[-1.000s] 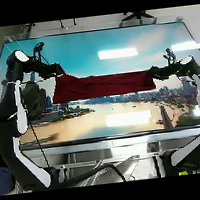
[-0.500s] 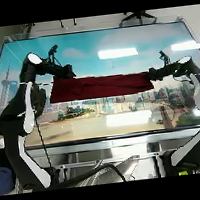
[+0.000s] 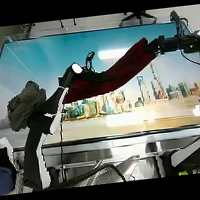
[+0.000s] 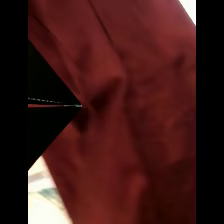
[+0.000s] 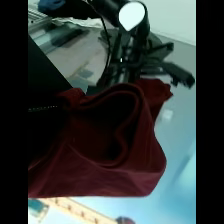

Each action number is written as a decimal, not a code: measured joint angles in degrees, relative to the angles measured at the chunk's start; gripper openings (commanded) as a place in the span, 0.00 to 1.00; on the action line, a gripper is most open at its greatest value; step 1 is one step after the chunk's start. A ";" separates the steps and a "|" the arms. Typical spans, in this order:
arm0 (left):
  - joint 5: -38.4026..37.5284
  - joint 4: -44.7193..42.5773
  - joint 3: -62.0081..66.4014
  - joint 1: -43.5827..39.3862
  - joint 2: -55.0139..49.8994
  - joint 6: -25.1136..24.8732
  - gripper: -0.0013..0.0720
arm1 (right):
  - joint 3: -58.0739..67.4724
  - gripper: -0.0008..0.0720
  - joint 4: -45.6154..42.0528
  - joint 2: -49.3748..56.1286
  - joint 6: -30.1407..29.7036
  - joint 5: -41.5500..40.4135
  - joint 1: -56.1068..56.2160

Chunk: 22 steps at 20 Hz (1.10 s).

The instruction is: Fold the shirts.

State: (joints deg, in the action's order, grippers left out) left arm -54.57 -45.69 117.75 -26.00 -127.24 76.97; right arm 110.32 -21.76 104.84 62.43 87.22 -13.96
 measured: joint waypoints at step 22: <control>-30.56 25.79 -10.43 34.34 38.97 -11.72 0.04 | 1.38 0.63 4.90 18.47 -2.99 -55.30 50.05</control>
State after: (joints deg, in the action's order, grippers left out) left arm -85.12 -19.90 107.33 8.34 -88.27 65.25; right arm 111.70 -16.86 123.31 59.44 31.92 36.10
